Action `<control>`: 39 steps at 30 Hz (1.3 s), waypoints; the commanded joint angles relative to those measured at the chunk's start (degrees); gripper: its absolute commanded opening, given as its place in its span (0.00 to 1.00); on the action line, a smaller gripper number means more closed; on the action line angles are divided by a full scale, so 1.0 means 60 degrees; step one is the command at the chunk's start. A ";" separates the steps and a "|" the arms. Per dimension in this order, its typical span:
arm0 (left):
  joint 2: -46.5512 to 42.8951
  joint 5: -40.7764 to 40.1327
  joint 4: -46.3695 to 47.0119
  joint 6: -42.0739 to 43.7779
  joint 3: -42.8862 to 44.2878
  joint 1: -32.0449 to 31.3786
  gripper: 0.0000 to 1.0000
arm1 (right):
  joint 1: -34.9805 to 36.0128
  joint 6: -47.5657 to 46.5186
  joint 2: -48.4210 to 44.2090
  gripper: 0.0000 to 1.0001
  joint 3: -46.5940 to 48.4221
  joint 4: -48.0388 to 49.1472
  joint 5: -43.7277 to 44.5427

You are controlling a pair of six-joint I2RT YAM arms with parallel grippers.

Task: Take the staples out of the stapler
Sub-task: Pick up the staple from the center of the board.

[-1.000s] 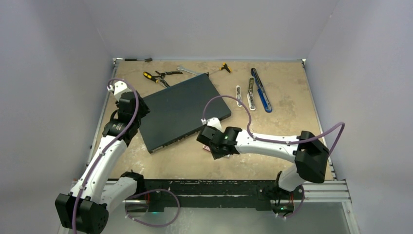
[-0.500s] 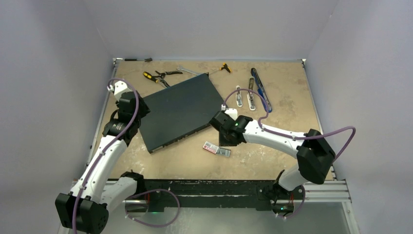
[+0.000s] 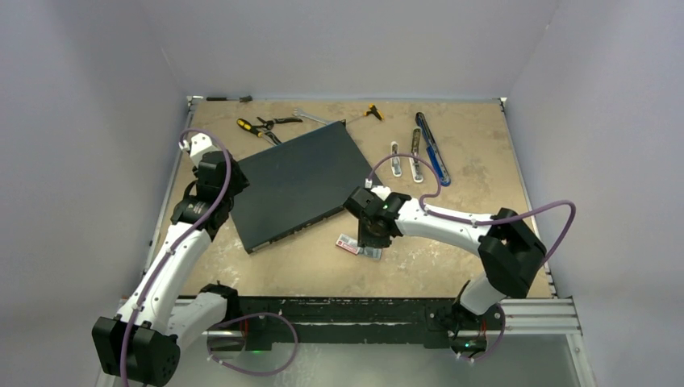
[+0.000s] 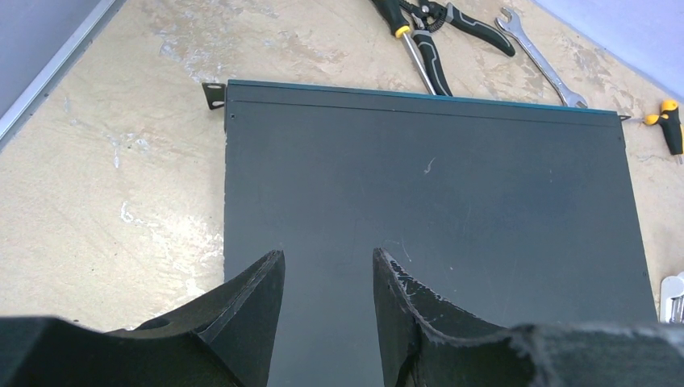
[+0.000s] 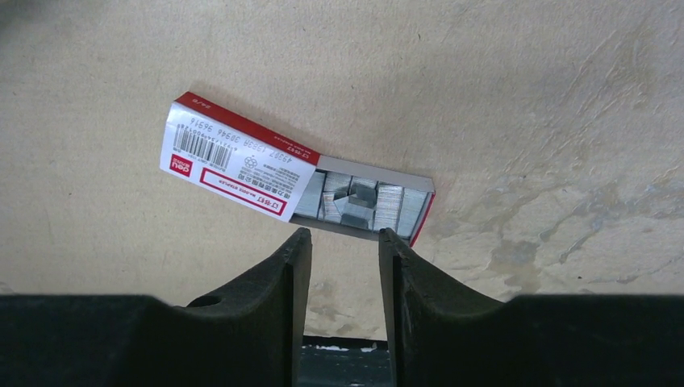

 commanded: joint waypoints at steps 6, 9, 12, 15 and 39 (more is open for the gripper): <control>-0.0016 0.0148 0.0217 0.0176 0.0062 0.0090 0.43 | -0.0002 0.0430 0.0187 0.34 -0.0154 -0.0261 -0.0001; -0.0012 0.0148 0.0211 0.0182 0.0050 0.0084 0.43 | 0.0001 0.0408 0.0220 0.33 -0.0140 -0.0232 0.0021; -0.0016 0.0148 0.0217 0.0180 0.0050 0.0090 0.43 | 0.0000 0.0349 0.0372 0.33 -0.0111 -0.0266 0.0050; 0.0002 0.0162 0.0231 0.0188 0.0051 0.0093 0.43 | -0.0004 0.0326 0.0476 0.34 -0.0099 -0.0248 -0.0017; -0.0024 0.0162 0.0232 0.0181 0.0044 0.0092 0.43 | 0.0000 0.0109 0.0786 0.30 -0.0081 -0.0105 -0.0081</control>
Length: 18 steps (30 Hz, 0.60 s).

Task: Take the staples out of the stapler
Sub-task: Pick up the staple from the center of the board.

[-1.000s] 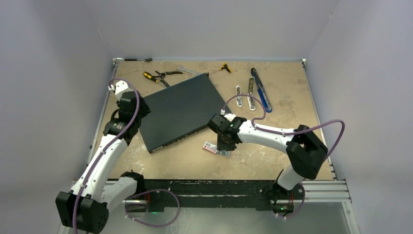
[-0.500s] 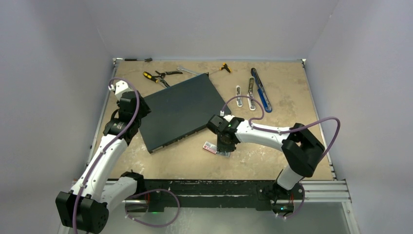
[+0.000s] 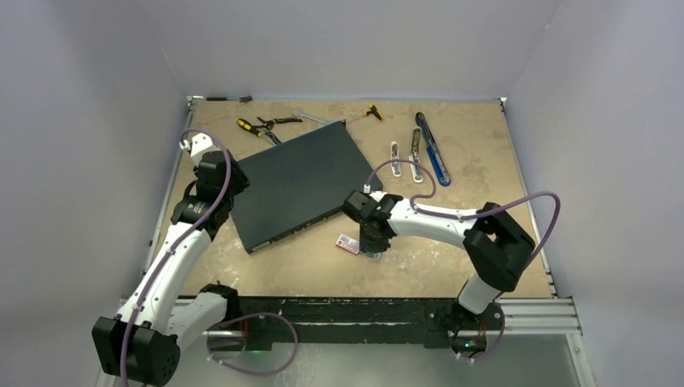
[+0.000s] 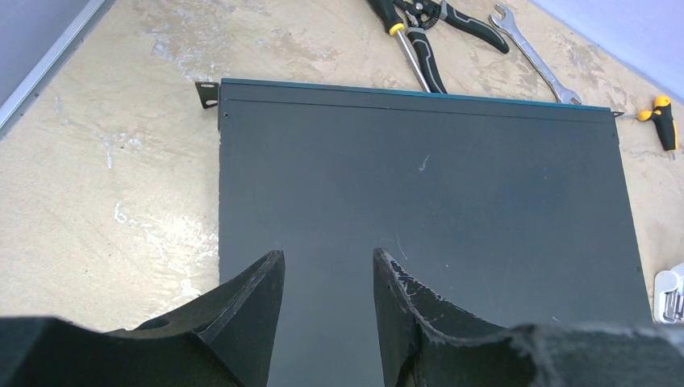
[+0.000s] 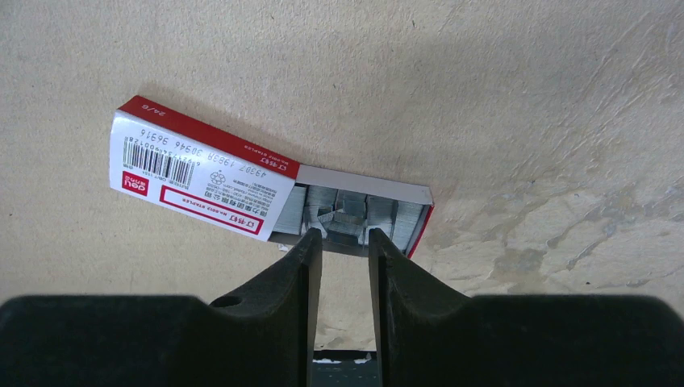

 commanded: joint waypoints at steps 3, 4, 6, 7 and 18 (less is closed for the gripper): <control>-0.0023 0.0006 0.0197 0.0178 0.0060 0.0086 0.43 | 0.0002 -0.0057 0.0127 0.29 0.0025 -0.0079 0.0036; -0.0021 0.0013 0.0195 0.0180 0.0054 0.0091 0.43 | -0.0004 -0.0059 0.0152 0.29 0.0025 -0.0071 0.0035; -0.0023 0.0006 0.0196 0.0176 0.0050 0.0078 0.43 | -0.0005 -0.0079 0.0187 0.28 0.0025 -0.0070 0.0037; -0.0023 0.0006 0.0199 0.0180 0.0049 0.0092 0.43 | 0.0000 -0.0088 0.0202 0.27 0.0012 -0.0077 0.0035; -0.0023 0.0009 0.0199 0.0182 0.0053 0.0090 0.43 | -0.0006 -0.0089 0.0087 0.23 0.0021 -0.0150 0.0128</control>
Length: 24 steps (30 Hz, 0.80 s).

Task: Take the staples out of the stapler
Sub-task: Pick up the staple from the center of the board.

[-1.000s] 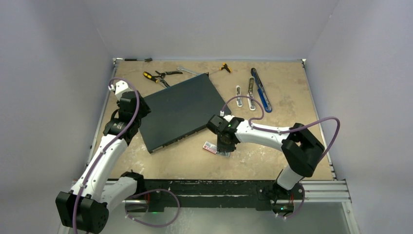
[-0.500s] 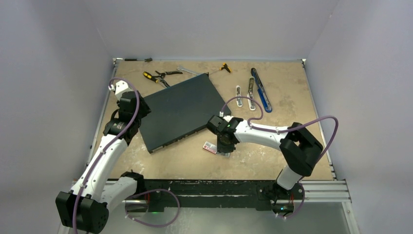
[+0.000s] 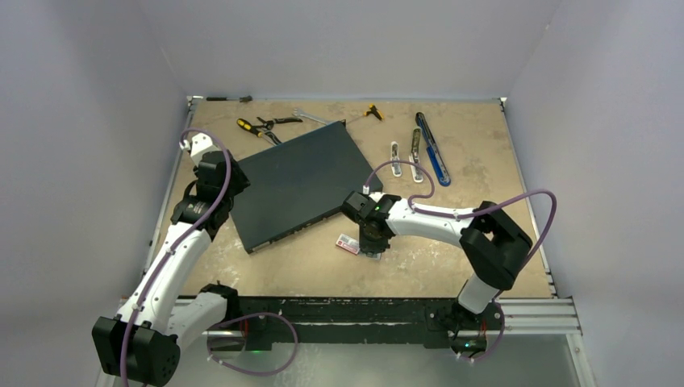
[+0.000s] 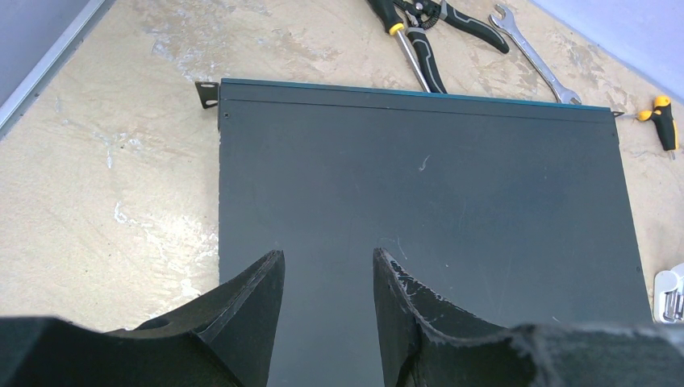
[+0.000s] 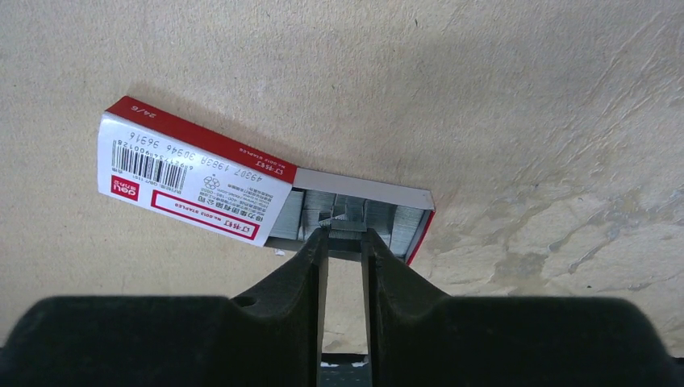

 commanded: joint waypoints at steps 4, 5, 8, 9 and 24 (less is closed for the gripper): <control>-0.0015 0.0013 0.0211 0.0180 0.0045 0.0091 0.43 | 0.0006 -0.0009 -0.0196 0.19 0.0089 -0.0244 0.0309; -0.0015 0.0007 0.0210 0.0177 0.0048 0.0086 0.43 | 0.0003 -0.0010 -0.0216 0.19 0.0108 -0.0251 0.0341; -0.0007 0.0006 0.0214 0.0176 0.0035 0.0082 0.43 | 0.0003 0.0012 -0.0310 0.18 0.0163 -0.0282 0.0396; -0.0017 0.0006 0.0217 0.0176 0.0047 0.0092 0.43 | -0.0003 0.0021 -0.0341 0.17 0.0181 -0.0295 0.0408; -0.0015 0.0031 0.0228 0.0177 0.0046 0.0090 0.43 | 0.0002 0.0020 -0.1066 0.15 0.0271 -0.0749 0.0842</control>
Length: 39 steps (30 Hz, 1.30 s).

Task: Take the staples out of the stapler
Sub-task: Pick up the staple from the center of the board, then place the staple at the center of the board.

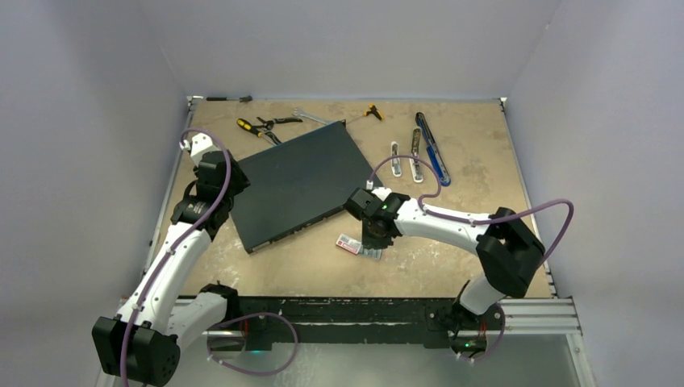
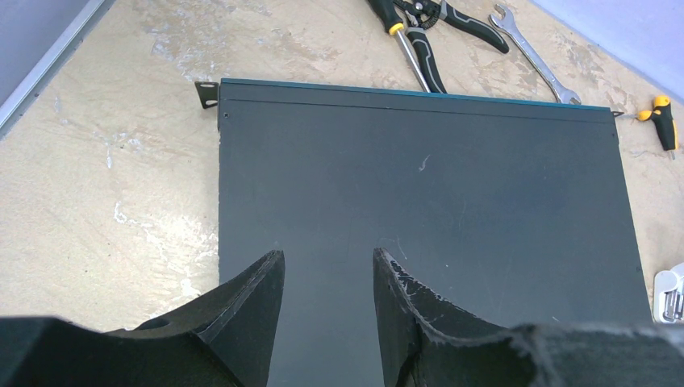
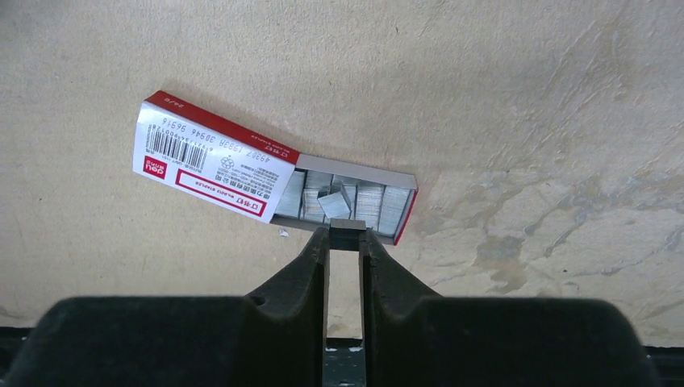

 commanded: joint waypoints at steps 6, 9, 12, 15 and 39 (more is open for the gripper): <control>-0.0004 0.0035 0.0239 0.0187 0.0044 0.0085 0.43 | 0.0033 -0.0756 -0.0763 0.11 0.0042 -0.0372 0.1163; -0.0003 0.0056 0.0254 0.0177 0.0026 0.0093 0.43 | 0.0232 -0.1081 -0.1116 0.10 -0.0002 -0.0294 0.1553; 0.0027 0.0068 0.0253 0.0180 0.0023 0.0086 0.43 | 0.0667 -0.1510 -0.1397 0.10 0.0045 -0.0165 0.1975; 0.0075 0.0072 0.0269 0.0177 0.0025 0.0094 0.43 | 0.1378 -0.1738 -0.1268 0.11 0.0259 -0.0409 0.2543; 0.0140 0.0084 0.0228 0.0147 0.0058 0.0211 0.43 | 0.4571 -0.4788 0.0708 0.16 0.0183 0.2451 0.0999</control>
